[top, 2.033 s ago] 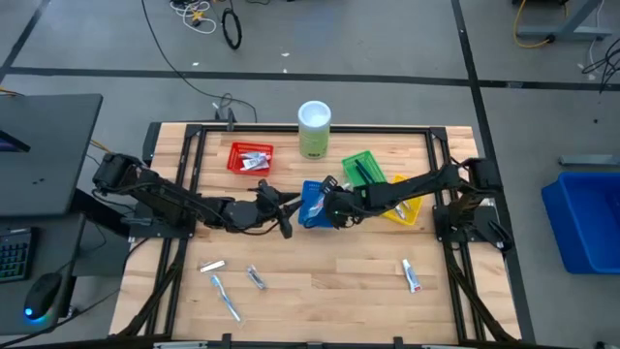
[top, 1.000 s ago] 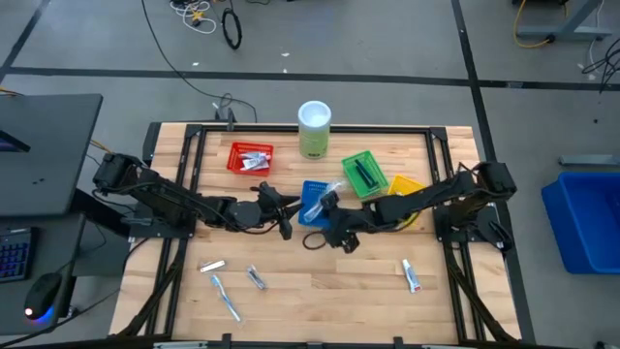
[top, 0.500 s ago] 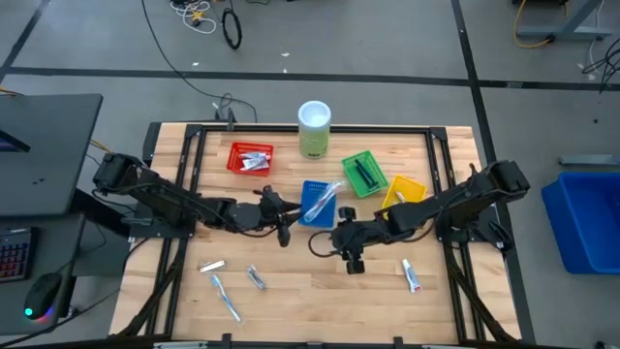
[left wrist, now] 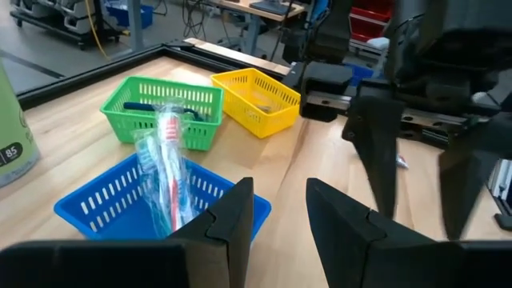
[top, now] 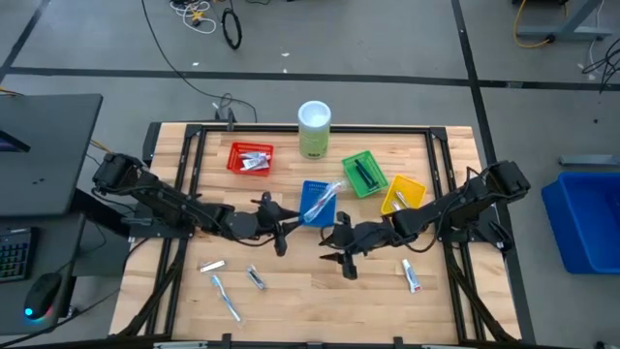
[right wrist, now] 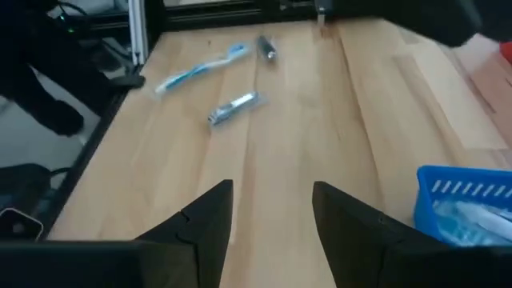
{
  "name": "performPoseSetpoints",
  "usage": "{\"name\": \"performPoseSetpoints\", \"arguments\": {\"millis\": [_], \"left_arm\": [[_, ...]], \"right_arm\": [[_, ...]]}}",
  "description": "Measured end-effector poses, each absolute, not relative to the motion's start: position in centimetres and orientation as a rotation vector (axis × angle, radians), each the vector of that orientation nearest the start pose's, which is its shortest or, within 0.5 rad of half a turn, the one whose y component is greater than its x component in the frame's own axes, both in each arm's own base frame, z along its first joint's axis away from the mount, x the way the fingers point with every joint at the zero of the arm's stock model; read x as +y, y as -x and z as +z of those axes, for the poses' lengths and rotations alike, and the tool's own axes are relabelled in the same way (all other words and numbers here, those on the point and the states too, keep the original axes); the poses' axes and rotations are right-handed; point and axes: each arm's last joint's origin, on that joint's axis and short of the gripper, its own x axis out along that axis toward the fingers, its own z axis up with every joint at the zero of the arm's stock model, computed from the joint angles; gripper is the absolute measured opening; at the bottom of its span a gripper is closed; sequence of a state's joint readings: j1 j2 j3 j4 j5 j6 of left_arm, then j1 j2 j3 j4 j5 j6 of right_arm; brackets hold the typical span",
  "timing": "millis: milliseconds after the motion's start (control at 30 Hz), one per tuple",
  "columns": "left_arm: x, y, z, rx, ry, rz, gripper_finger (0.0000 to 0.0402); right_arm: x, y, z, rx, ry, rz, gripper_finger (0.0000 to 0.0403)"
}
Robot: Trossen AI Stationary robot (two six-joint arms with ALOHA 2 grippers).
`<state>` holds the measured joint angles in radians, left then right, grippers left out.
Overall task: Pick & Place Travel size toiletries
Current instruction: Put the silver nail cutter into the yellow bin
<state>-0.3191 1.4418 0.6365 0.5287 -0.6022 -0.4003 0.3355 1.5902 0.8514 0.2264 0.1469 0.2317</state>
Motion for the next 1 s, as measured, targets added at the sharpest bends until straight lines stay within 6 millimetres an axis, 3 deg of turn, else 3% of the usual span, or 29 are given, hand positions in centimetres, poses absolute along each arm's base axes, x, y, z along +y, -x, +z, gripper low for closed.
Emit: {"name": "performPoseSetpoints", "arguments": {"millis": [133, 333, 433, 567, 733, 867, 1000], "left_arm": [[-7.7, -27.7, 20.5, 0.192, 0.256, 0.317, 0.0125], [-7.9, -27.7, 20.5, 0.194, 0.255, 0.306, 0.0125], [-8.0, -27.7, 20.5, 0.208, 0.265, 0.263, 0.0125], [-9.3, -27.7, 20.8, 0.259, 0.252, 0.082, 0.0125], [-12.5, -27.6, 22.3, 0.451, 0.207, -0.095, 0.0125], [-14.5, -26.5, 23.1, 0.646, 0.12, -0.121, 0.0125], [-15.6, -24.8, 22.6, 0.803, 0.073, -0.124, 0.0126]], "right_arm": [[10.8, -30.2, 19.4, 0.662, -0.063, 0.142, 0.018], [11.2, -27.8, 21.3, 0.82, -0.062, 0.068, 0.0181], [11.3, -27.2, 21.9, 0.823, -0.08, 0.066, 0.0183], [11.4, -27.6, 21.9, 0.789, -0.075, 0.054, 0.0186], [11.3, -27.9, 21.5, 0.789, -0.028, 0.062, 0.0183], [11.1, -27.9, 21.5, 0.785, -0.01, 0.044, 0.0184], [11.0, -27.9, 21.5, 0.785, -0.007, 0.038, 0.0186]]}}
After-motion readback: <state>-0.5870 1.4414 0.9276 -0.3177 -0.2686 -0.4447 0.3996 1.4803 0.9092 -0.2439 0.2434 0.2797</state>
